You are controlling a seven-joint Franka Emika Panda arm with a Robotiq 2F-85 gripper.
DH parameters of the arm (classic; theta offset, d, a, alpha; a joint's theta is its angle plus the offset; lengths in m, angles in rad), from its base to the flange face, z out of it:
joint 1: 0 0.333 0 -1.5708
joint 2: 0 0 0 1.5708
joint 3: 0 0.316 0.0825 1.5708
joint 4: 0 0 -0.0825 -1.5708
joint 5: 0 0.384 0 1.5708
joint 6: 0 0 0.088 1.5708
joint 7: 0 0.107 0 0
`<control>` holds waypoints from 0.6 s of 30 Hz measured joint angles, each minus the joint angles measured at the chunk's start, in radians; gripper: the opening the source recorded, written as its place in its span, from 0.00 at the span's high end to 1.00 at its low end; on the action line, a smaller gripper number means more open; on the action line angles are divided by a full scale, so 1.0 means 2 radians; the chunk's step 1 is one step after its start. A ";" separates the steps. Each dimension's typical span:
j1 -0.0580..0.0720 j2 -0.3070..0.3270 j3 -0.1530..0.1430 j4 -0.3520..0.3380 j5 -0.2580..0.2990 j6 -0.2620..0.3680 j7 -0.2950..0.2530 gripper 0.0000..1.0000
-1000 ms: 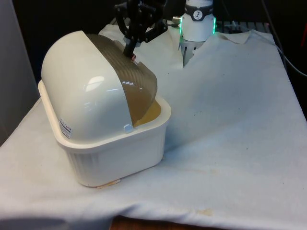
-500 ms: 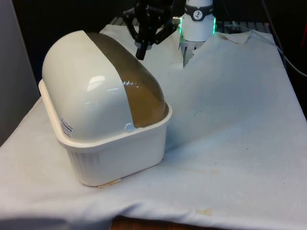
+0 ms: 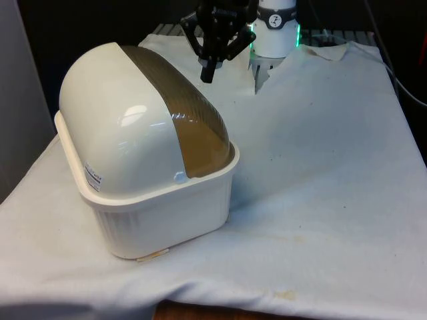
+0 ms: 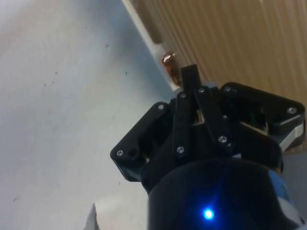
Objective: Open the lid, then close it.
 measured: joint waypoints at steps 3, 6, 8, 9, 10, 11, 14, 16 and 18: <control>0.001 -0.002 0.000 0.000 0.000 -0.008 0.004 1.00; 0.001 -0.008 0.000 -0.005 0.000 -0.015 0.015 1.00; 0.001 -0.010 0.000 -0.006 0.001 -0.021 0.020 1.00; 0.001 -0.012 0.000 -0.006 0.001 -0.024 0.023 1.00; 0.001 -0.013 0.000 -0.007 0.002 -0.027 0.025 1.00; 0.001 -0.013 0.000 -0.007 0.002 -0.027 0.025 1.00; 0.001 -0.018 0.001 -0.007 0.012 -0.040 0.028 1.00; 0.001 -0.021 0.001 -0.009 0.018 -0.046 0.028 1.00; 0.001 -0.023 0.001 -0.010 0.023 -0.052 0.029 1.00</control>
